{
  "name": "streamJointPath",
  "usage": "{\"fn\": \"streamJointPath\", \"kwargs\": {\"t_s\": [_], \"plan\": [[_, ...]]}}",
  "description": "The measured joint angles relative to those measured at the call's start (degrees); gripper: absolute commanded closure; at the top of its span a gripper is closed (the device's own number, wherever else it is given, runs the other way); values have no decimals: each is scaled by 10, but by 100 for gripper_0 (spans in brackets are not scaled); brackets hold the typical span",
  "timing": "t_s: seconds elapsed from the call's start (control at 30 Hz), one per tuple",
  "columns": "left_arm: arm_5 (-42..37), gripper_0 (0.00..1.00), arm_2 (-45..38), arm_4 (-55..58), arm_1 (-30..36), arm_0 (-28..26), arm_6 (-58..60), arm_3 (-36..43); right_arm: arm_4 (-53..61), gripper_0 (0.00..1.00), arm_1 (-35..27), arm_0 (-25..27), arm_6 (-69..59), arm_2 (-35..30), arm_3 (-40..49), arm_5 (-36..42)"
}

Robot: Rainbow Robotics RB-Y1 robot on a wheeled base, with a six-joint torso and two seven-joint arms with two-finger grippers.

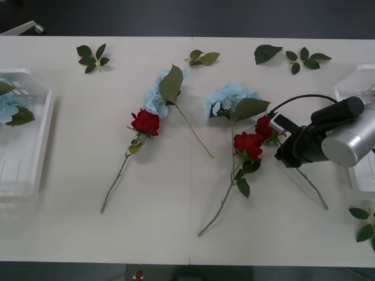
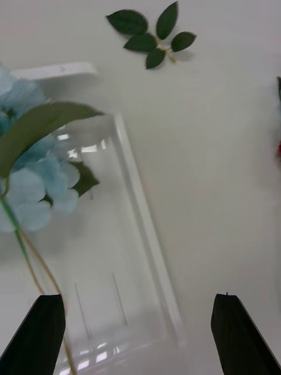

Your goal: Put the red flowers into the right box and the blue flowers into the left box

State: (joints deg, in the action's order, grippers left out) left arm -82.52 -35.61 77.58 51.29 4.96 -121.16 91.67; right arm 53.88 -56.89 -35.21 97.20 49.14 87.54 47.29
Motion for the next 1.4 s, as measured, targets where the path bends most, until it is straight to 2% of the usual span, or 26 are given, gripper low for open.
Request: {"fn": "streamJointPath", "kwargs": {"t_s": [0.1,0.13,0.2,0.3,0.43,0.6,0.8,1.0,1.13,1.4], "plan": [[-15,28,44,-4,0,56,0,0,0,100,0,0,0,0,-2,0],[-19,26,64,-8,0,76,0,0,0,100,0,0,0,0,-2,0],[-22,13,109,-18,0,117,0,0,0,100,0,0,0,0,-2,0],[-16,6,186,-30,0,167,18,0,0,100,0,0,0,0,-2,0],[24,0,287,-66,-3,206,121,0,2,100,0,-7,0,0,-7,0],[55,0,327,-149,-68,208,119,1,78,100,-14,-52,0,1,-32,24],[55,0,318,-221,-167,190,118,0,161,100,-83,-159,0,11,-49,100],[70,0,368,-275,-200,185,118,0,190,100,-154,-242,0,14,-90,131],[92,0,416,-329,-217,185,118,0,190,100,-172,-252,0,14,-140,132],[128,0,481,-425,-251,185,118,0,177,100,-165,-239,0,14,-258,132]]}}
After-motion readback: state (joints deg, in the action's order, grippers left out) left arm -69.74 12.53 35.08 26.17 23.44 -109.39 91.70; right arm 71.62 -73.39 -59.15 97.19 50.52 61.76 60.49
